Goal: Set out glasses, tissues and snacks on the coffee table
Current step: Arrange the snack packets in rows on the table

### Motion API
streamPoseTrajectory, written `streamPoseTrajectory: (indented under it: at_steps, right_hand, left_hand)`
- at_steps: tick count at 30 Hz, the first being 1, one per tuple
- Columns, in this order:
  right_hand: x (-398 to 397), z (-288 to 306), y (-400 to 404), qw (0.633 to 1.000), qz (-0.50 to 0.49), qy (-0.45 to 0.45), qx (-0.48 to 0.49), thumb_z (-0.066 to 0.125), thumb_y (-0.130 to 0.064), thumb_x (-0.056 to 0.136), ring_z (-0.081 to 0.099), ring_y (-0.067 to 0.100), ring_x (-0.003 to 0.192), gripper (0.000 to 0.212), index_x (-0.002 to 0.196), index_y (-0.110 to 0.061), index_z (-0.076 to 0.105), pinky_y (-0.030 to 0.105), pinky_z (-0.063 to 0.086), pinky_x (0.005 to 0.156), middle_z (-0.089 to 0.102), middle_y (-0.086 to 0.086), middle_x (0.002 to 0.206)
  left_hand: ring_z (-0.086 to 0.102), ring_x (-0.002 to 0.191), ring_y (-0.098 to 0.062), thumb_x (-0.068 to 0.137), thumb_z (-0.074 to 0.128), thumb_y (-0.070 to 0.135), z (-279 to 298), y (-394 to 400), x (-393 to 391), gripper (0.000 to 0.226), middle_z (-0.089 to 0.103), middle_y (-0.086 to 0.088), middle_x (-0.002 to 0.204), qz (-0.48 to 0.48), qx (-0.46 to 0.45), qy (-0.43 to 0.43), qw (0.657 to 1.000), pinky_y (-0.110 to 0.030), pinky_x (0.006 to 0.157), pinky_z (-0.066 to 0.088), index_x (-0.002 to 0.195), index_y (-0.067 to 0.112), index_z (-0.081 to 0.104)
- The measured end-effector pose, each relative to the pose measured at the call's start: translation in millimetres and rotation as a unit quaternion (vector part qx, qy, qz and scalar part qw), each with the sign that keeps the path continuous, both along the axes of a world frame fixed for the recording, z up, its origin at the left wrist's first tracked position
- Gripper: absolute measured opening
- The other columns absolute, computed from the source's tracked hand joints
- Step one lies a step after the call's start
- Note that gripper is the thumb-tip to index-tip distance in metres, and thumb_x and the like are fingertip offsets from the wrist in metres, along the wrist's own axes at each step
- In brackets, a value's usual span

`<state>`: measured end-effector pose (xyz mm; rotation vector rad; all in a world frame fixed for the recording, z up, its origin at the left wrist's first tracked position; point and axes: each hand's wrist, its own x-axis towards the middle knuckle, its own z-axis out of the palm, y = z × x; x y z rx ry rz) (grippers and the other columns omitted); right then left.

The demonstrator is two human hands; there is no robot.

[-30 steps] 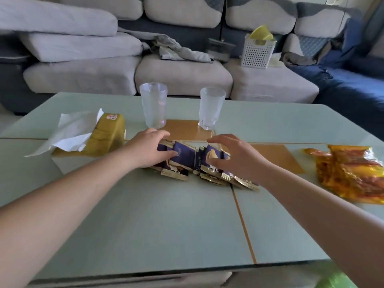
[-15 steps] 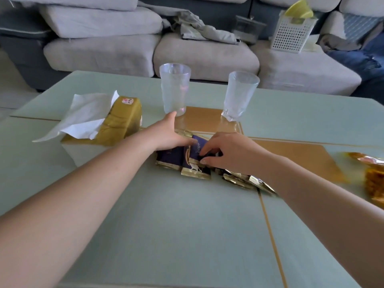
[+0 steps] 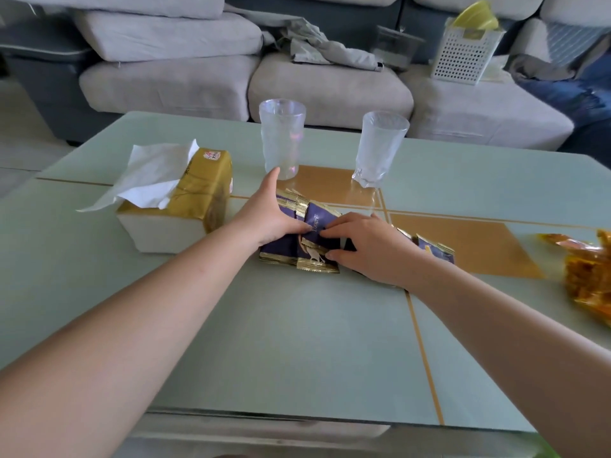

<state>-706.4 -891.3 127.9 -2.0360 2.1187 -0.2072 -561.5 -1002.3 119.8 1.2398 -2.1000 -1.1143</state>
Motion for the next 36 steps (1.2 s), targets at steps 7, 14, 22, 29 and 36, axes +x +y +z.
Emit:
streamPoseTrajectory:
  at_steps: [7,14,22,29,36]
  right_hand:
    - [8.6,6.2,-11.2,0.973,-0.149,-0.172,-0.045,0.07,-0.041,0.079,0.055,0.028,0.111,0.087,0.146,-0.023,0.016,0.035,0.044,0.088,0.056,0.006,0.126]
    - [22.6,10.3,-8.9,0.913,-0.148,-0.357,-0.128,0.08,-0.018,0.071,0.065,0.018,0.099,0.109,0.148,-0.038,0.004,0.037,0.051,0.093,0.062,0.001,0.107]
    - [49.6,-17.3,18.2,0.848,-0.196,-0.437,-0.225,0.079,-0.02,0.07,0.06,0.012,0.081,0.103,0.144,-0.045,0.012,0.026,0.052,0.081,0.061,0.008,0.094]
    - [73.0,-32.4,27.1,0.843,-0.201,-0.456,-0.205,0.076,-0.019,0.076,0.053,0.001,0.086,0.047,0.118,-0.027,0.057,0.018,0.044,0.081,0.055,-0.007,0.094]
    - [70.5,-36.9,25.9,0.825,-0.169,-0.509,-0.176,0.074,-0.009,0.076,0.061,0.01,0.097,0.058,0.116,-0.037,0.042,0.022,0.049,0.087,0.062,0.005,0.11]
  left_hand:
    - [0.025,0.135,-0.002,0.069,0.083,0.021,-6.7,22.0,19.2,0.113,0.022,0.009,0.154,-0.015,-0.112,0.112,0.987,-0.004,0.095,0.02,0.151,0.023,0.005]
    - [0.021,0.118,0.034,0.08,0.073,0.012,-5.0,38.7,42.1,0.106,0.007,0.015,0.152,0.021,-0.167,0.203,0.964,0.008,0.091,0.021,0.15,0.016,-0.006]
    - [-0.001,0.142,0.005,0.094,0.056,0.02,-20.0,47.0,52.8,0.081,0.0,0.021,0.151,0.03,-0.133,0.231,0.963,-0.011,0.114,0.004,0.15,0.022,-0.002]
    - [0.01,0.115,0.038,0.097,0.048,0.027,-16.9,60.6,46.3,0.07,0.009,0.019,0.149,0.031,-0.035,0.263,0.964,0.011,0.09,0.011,0.151,0.021,0.004]
    - [0.017,0.127,0.019,0.091,0.055,0.042,-21.7,69.1,53.4,0.079,0.017,0.016,0.152,0.038,0.053,0.26,0.963,0.007,0.094,0.019,0.152,0.024,0.008]
